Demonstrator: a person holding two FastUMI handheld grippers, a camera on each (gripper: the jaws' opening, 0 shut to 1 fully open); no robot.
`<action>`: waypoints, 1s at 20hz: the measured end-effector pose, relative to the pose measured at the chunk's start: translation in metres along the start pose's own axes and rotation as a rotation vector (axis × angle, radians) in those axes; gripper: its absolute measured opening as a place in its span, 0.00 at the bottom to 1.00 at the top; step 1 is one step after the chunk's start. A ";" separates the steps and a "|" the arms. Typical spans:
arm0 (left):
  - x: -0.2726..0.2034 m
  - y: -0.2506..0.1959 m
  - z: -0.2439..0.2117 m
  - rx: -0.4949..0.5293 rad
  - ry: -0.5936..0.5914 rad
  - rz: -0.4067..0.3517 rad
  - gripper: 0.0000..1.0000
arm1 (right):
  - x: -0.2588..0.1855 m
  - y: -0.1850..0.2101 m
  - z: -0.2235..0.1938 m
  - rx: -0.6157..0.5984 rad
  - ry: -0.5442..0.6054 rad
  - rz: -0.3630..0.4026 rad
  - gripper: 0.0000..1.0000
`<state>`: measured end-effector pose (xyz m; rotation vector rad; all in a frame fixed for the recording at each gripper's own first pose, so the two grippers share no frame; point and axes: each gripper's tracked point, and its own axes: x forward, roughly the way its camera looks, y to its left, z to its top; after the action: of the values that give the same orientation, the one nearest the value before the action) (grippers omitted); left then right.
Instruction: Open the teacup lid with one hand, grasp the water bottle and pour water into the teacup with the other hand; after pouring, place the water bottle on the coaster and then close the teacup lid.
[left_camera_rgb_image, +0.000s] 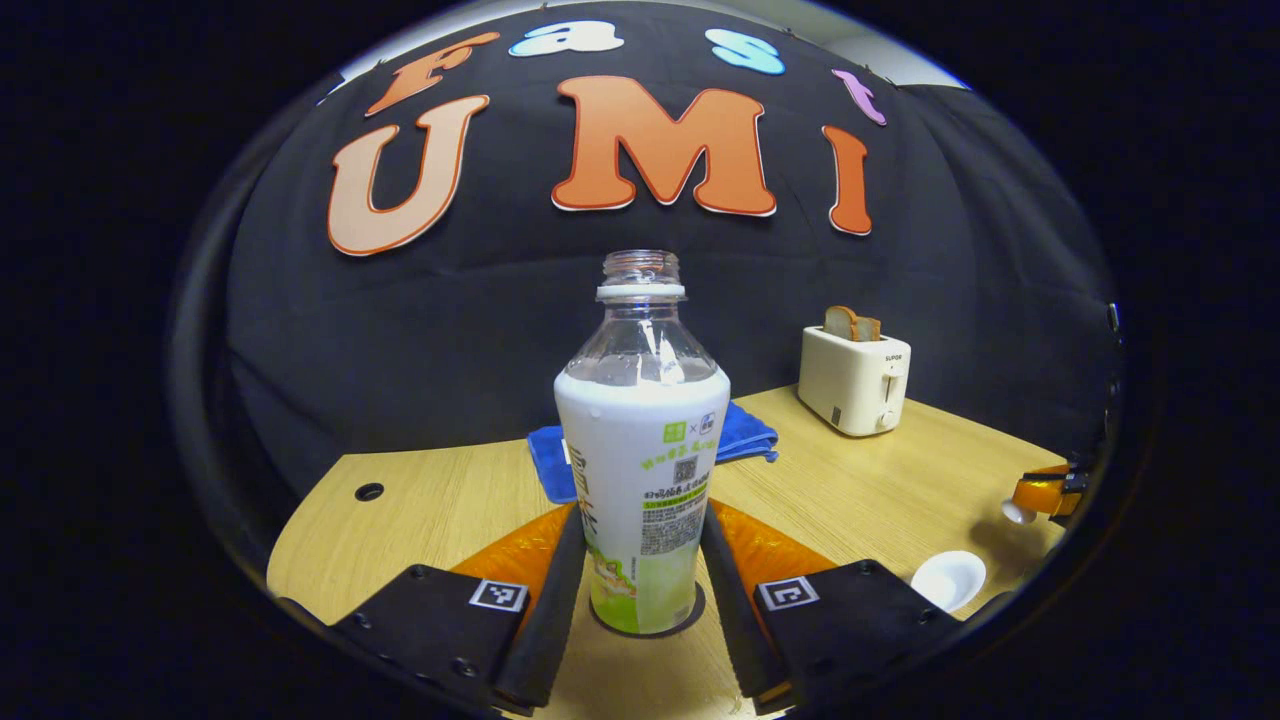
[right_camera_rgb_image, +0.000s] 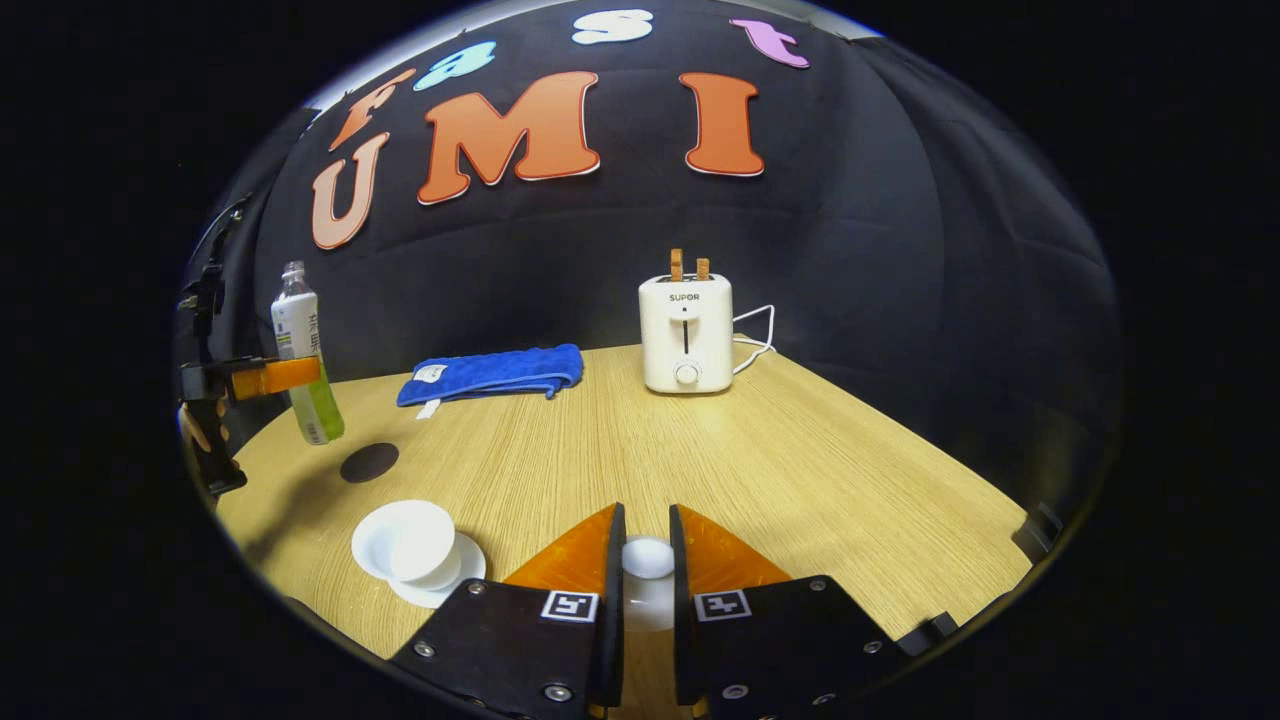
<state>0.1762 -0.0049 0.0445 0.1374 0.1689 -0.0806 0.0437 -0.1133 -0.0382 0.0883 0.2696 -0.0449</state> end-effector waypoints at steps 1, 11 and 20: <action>0.005 0.000 -0.002 -0.005 0.002 0.000 0.67 | 0.000 -0.001 0.001 0.001 -0.001 -0.003 0.21; 0.035 0.021 -0.034 -0.082 0.027 -0.003 0.69 | 0.007 -0.008 -0.004 0.004 0.016 -0.031 0.21; 0.038 0.017 -0.048 -0.108 0.061 -0.016 0.68 | 0.007 -0.004 -0.008 -0.003 0.028 -0.032 0.21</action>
<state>0.2071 0.0165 -0.0066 0.0305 0.2349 -0.0833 0.0484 -0.1172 -0.0481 0.0817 0.2991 -0.0751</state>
